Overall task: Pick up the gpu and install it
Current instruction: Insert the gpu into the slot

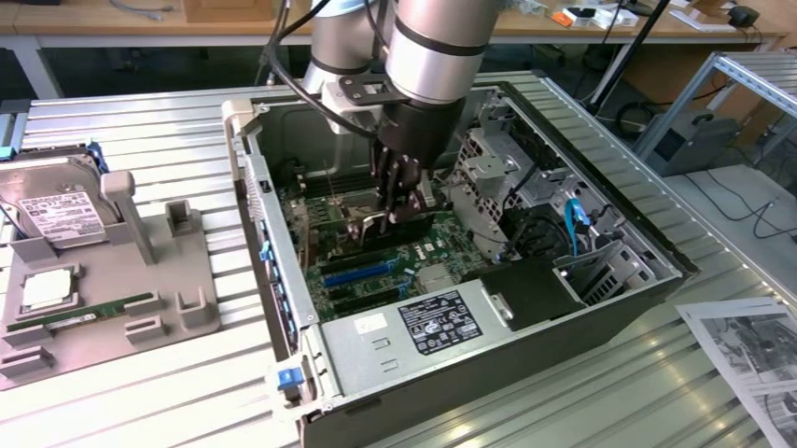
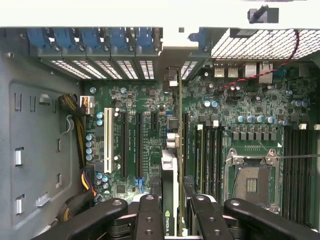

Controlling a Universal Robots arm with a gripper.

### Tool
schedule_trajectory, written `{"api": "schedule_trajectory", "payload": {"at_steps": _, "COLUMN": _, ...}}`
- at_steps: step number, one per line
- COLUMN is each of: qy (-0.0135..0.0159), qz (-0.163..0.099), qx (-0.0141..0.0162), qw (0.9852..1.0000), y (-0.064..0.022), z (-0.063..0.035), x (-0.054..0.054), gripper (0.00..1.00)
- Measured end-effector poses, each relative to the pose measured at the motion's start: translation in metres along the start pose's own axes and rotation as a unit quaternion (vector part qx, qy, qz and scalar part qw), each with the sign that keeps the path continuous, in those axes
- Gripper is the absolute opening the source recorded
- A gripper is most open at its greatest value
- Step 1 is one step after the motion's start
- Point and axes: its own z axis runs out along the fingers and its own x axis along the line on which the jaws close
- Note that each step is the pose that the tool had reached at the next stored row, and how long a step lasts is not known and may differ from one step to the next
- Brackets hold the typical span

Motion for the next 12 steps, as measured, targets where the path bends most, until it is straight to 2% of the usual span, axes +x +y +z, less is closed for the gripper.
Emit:
{"api": "schedule_trajectory", "payload": {"at_steps": 3, "qy": 0.0000, "qz": 0.000, "qx": 0.0000, "qw": 1.0000, "y": -0.0048, "z": -0.0002, "x": 0.0002, "gripper": 0.27}}
{"api": "schedule_trajectory", "payload": {"at_steps": 9, "qy": 0.0000, "qz": 0.000, "qx": 0.0000, "qw": 1.0000, "y": -0.0049, "z": 0.0000, "x": 0.0001, "gripper": 0.27}}
{"api": "schedule_trajectory", "payload": {"at_steps": 12, "qy": 0.0000, "qz": 0.000, "qx": -0.0001, "qw": 1.0000, "y": -0.0051, "z": 0.0034, "x": 0.0001, "gripper": 0.27}}
